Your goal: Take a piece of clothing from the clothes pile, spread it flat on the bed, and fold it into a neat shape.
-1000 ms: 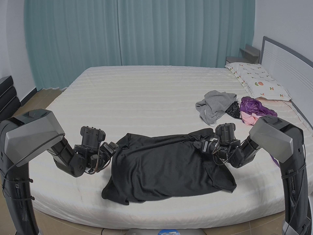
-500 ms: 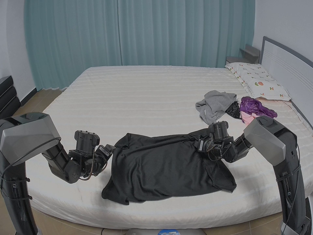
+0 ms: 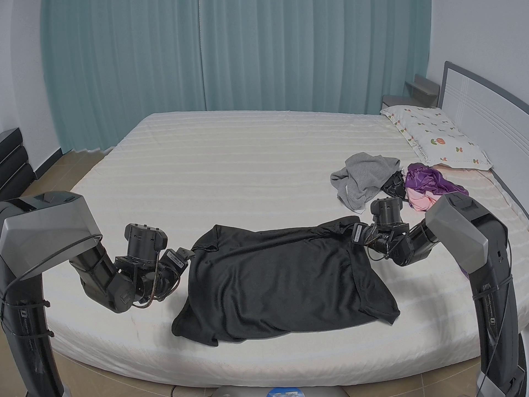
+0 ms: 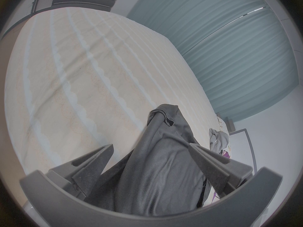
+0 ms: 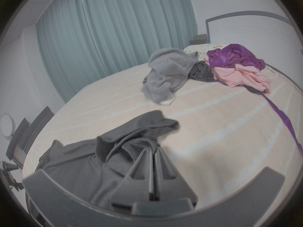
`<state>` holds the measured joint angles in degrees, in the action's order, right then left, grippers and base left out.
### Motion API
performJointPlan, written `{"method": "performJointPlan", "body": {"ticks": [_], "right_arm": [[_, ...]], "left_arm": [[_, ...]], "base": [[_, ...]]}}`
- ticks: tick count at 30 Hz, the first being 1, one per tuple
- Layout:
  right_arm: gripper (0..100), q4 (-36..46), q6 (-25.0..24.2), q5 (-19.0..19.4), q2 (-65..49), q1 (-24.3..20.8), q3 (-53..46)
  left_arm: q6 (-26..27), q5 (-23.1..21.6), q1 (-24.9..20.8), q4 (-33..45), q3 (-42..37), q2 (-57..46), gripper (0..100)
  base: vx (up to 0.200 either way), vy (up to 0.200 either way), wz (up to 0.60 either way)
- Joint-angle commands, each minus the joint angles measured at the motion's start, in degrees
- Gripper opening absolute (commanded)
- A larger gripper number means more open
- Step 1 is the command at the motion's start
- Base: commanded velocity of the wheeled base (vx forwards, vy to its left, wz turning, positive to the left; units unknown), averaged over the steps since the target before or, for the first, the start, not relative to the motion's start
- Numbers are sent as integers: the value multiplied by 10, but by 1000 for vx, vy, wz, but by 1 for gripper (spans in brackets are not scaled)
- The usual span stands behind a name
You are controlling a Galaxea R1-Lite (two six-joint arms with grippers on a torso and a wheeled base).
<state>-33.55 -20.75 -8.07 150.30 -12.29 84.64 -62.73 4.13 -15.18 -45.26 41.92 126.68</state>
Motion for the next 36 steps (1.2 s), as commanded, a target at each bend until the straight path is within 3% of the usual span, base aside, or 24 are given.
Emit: {"method": "performJointPlan", "body": {"ticks": [1, 13, 14, 17, 23, 31, 36], "right_arm": [[0, -8, -1, 0, -4, 28, 1], [0, -31, -6, 5, 8, 62, 3], [100, -32, -11, 9, 5, 68, -7], [100, -40, -50, 21, -11, 63, -34], [100, -68, -93, 97, -91, 64, -133], [100, -165, -109, 152, -231, 61, -368], [100, -247, -170, 175, -285, 61, -515]], "left_arm": [[0, 0, 0, -1, -6, -1, 100], [0, 0, 0, -1, -7, 2, 100], [-1, 0, 0, -1, -7, 2, 100], [-1, 0, 0, -1, -13, -2, 100], [-1, 0, -6, -2, -34, -21, 100], [-4, 1, -27, -2, -89, -64, 100], [-14, 3, -42, -33, -133, -77, 100]], "base": [[0, 0, 0], [0, 0, 0], [0, 0, 0], [0, 0, 0], [0, 0, 0], [0, 0, 0], [0, 0, 0]]}}
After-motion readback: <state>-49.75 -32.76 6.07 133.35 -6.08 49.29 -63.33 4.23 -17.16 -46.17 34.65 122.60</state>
